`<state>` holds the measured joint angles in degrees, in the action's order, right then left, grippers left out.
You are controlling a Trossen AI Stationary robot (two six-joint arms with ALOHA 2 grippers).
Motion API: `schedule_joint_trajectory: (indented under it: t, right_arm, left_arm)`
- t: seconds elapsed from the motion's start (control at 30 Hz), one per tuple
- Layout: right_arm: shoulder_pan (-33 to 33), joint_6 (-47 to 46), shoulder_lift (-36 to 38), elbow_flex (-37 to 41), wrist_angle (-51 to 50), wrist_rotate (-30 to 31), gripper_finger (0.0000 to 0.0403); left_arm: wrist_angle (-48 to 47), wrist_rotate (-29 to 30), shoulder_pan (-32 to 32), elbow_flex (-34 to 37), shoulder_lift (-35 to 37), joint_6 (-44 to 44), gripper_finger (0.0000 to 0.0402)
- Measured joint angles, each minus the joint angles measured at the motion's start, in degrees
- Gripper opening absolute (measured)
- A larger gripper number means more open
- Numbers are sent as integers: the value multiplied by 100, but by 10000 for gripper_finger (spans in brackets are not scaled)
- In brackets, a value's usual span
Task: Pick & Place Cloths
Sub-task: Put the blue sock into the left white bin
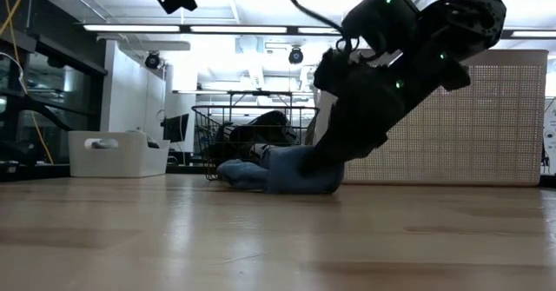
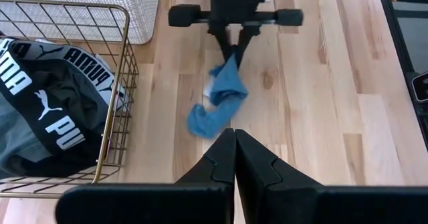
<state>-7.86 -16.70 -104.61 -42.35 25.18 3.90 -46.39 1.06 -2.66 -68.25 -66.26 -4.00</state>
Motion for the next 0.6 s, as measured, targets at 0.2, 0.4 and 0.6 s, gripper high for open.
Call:
schedule_joint_trajectory:
  t: [0.2,0.4,0.6]
  right_arm:
    - [-2,-291,328,2,22,-272,7]
    - [-46,-307,992,2,-77,-284,6]
    - [-81,-267,1851,2,-250,-387,6]
  left_arm:
    - [1,0,0,0,0,-83,0]
    - [31,0,0,0,2,-250,0]
    - [431,4,0,-2,2,-380,0]
